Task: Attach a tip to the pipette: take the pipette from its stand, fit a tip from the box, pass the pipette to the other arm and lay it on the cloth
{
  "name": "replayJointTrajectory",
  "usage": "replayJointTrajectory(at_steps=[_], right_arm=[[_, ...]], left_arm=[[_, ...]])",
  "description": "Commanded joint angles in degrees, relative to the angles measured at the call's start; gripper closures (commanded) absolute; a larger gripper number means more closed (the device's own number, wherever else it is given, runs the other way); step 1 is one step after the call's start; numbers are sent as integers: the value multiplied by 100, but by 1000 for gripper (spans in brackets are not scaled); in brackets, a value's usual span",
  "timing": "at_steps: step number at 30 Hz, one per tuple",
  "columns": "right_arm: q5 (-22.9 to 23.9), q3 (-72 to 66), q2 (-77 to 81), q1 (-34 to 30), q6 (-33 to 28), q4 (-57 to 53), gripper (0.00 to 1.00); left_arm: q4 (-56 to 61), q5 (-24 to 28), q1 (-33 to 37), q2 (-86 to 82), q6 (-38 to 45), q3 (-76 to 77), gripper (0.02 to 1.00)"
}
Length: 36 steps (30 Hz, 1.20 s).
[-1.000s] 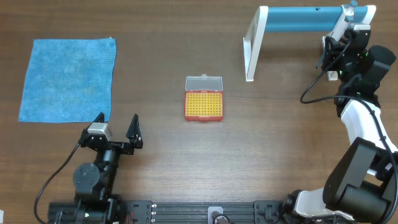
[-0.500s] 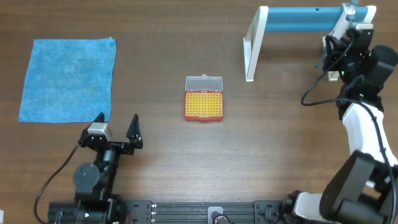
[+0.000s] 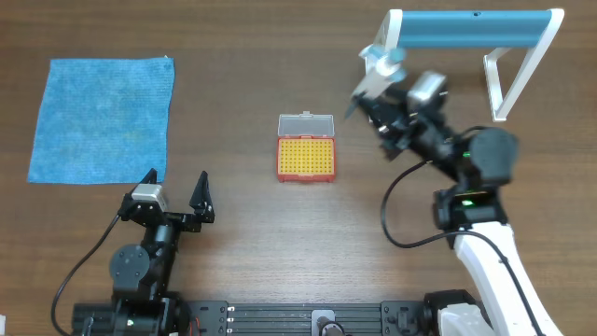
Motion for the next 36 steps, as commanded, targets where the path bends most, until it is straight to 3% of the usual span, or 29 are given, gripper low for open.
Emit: replayJointTrajectory(at_steps=[1,5,8,10,14,17,22,36], right_arm=[[42,-345,837,1012,188,772,925],[188,-345,2164,1687,138,1757,923],[188,-348,2474,1755,-122,1764,919],[212,-348,2472,1755,-693,1768,923],[614,-348,2472,1755,-1010,1473,923],[649,-348,2472,1744,-1495,1276,923],[1202,-348,2474,1744,-1515,1244,923],[1202,-479,2636,1744,-1508,1051,923]], left_arm=[[-33,63,-28,-28,-50,-13,20],[-33,63,-28,-28,-50,-13,20],[-33,63,-28,-28,-50,-13,20],[-33,61,-28,-28,-50,-13,20],[-33,63,-28,-28,-50,-13,20],[-33,63,-28,-28,-50,-13,20],[-31,63,-28,-28,-50,-13,20],[-33,63,-28,-28,-50,-13,20]])
